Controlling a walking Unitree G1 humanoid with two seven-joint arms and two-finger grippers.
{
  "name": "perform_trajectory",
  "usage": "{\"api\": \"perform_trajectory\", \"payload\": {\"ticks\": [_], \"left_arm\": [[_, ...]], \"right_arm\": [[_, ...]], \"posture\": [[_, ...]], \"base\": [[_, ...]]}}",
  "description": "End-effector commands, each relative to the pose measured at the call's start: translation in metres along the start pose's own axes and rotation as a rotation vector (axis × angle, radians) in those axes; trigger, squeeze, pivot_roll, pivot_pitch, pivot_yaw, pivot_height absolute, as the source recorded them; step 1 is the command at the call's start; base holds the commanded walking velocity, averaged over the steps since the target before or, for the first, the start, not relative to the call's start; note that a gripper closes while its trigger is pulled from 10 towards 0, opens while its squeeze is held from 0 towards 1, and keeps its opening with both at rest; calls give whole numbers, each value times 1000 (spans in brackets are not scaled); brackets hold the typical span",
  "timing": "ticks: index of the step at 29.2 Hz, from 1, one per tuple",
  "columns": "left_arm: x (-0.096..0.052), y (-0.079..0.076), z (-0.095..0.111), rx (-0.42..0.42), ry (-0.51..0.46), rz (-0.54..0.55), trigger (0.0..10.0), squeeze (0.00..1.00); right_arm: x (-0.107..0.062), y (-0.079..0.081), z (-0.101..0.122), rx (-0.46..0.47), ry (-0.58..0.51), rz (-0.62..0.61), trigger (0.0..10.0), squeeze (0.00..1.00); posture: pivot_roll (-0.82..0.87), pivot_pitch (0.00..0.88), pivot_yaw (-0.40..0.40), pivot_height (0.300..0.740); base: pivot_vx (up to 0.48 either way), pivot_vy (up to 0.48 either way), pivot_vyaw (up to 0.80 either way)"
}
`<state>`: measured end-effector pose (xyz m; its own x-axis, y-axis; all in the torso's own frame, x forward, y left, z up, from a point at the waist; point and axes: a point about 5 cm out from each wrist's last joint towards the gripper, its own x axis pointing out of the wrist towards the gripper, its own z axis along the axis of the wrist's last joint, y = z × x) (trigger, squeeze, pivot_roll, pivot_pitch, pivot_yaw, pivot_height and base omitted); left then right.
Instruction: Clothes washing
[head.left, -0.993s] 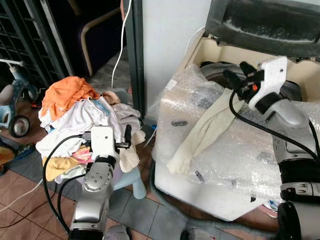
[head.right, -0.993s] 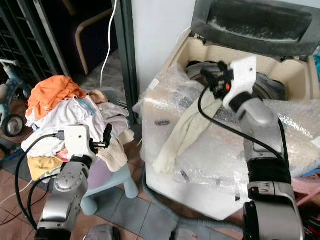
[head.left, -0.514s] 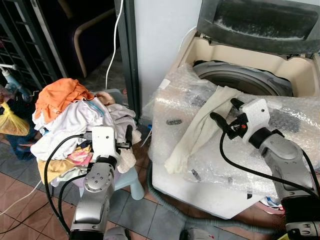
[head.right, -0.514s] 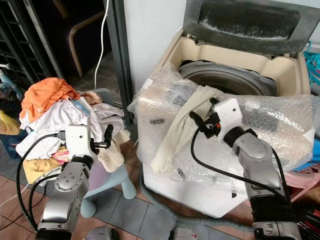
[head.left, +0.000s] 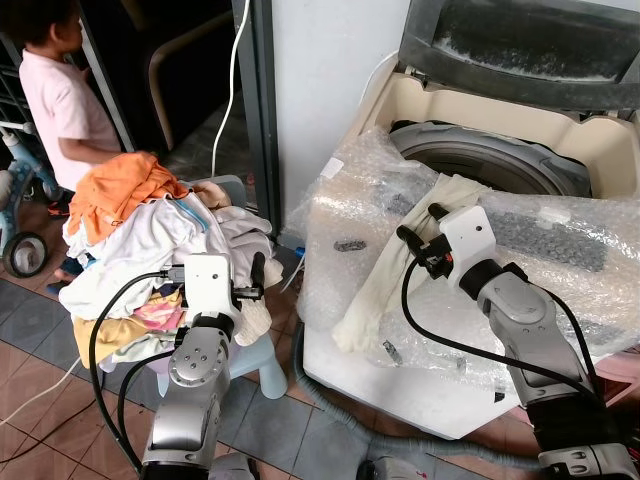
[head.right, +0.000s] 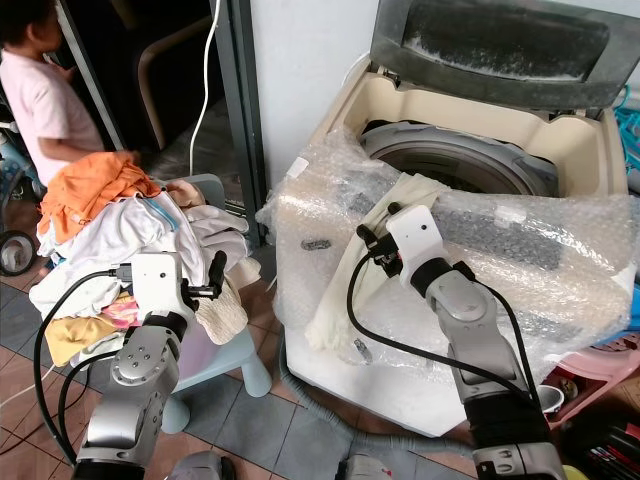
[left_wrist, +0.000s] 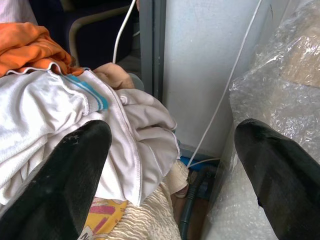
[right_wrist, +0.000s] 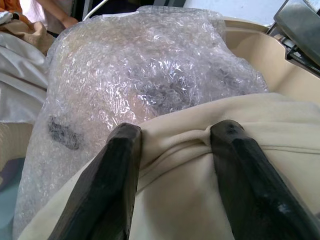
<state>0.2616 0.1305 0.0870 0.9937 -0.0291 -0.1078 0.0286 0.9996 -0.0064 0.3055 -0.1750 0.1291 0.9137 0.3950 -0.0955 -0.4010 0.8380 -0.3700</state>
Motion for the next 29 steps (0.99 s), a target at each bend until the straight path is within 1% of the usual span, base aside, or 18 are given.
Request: {"api": "perform_trajectory", "payload": {"ticks": [1, 3, 6, 11, 14, 15, 17, 21, 22, 23, 24, 25, 27, 29], "left_arm": [[0, -1, 2, 5, -1, -3, 10000, 0], [0, -2, 1, 3, 3, -5, 10000, 0], [0, -2, 1, 1, 4, -3, 10000, 0], [0, -2, 1, -1, 4, -5, 10000, 0], [2, -2, 3, 0, -4, -4, 10000, 0], [2, -2, 3, -1, -6, -1, 10000, 0], [2, -2, 3, -1, -7, 0, 10000, 0], [2, -2, 4, -2, -10, 3, 10000, 0], [2, -2, 4, -2, -10, 3, 10000, 0], [3, -2, 5, -2, -12, 4, 10000, 0], [2, -2, 5, -2, -13, 5, 10000, 0], [2, -1, 4, -3, -13, 8, 10000, 0], [3, -1, 4, -4, -13, 12, 10000, 0], [4, 0, 6, -6, -17, 16, 10000, 0]], "right_arm": [[-1, 6, -9, -15, 58, 18, 0, 0], [-2, 6, -15, -31, 105, -5, 0, 0], [-4, 5, -19, -37, 125, -21, 0, 0], [-2, 0, -17, -42, 120, -50, 0, 0], [6, -9, -5, -15, 73, -91, 0, 0], [9, -13, 1, -19, 48, -107, 0, 0], [11, -16, 5, -23, 31, -118, 0, 0], [20, -35, 25, -21, -37, -171, 0, 0], [20, -35, 25, -21, -37, -171, 0, 0], [23, -42, 31, -16, -55, -187, 0, 0], [28, -53, 43, -21, -87, -206, 0, 0], [33, -67, 58, -17, -124, -226, 0, 0], [39, -87, 82, -19, -175, -252, 0, 0], [44, -104, 99, -36, -201, -290, 0, 0]], "posture": [[11, 0, -33, 740], [9, 0, -33, 740], [5, 0, -34, 740], [7, 0, -36, 740], [8, 0, -39, 740], [10, 0, -39, 740], [10, 0, -39, 740], [24, 0, -42, 740], [24, 0, -42, 740], [22, 0, -44, 740], [22, 0, -45, 740], [23, 0, -51, 740], [22, 0, -56, 740], [18, 0, -52, 740]], "base": [[0, 0, 0], [0, 0, 0], [0, 0, 0], [0, 0, 0], [0, 0, 0], [0, 0, 0], [0, 0, 0], [0, 0, 0], [0, 0, 0], [0, 0, 0], [0, 0, 0], [0, 0, 0], [0, 0, 0], [0, 0, 0]]}}
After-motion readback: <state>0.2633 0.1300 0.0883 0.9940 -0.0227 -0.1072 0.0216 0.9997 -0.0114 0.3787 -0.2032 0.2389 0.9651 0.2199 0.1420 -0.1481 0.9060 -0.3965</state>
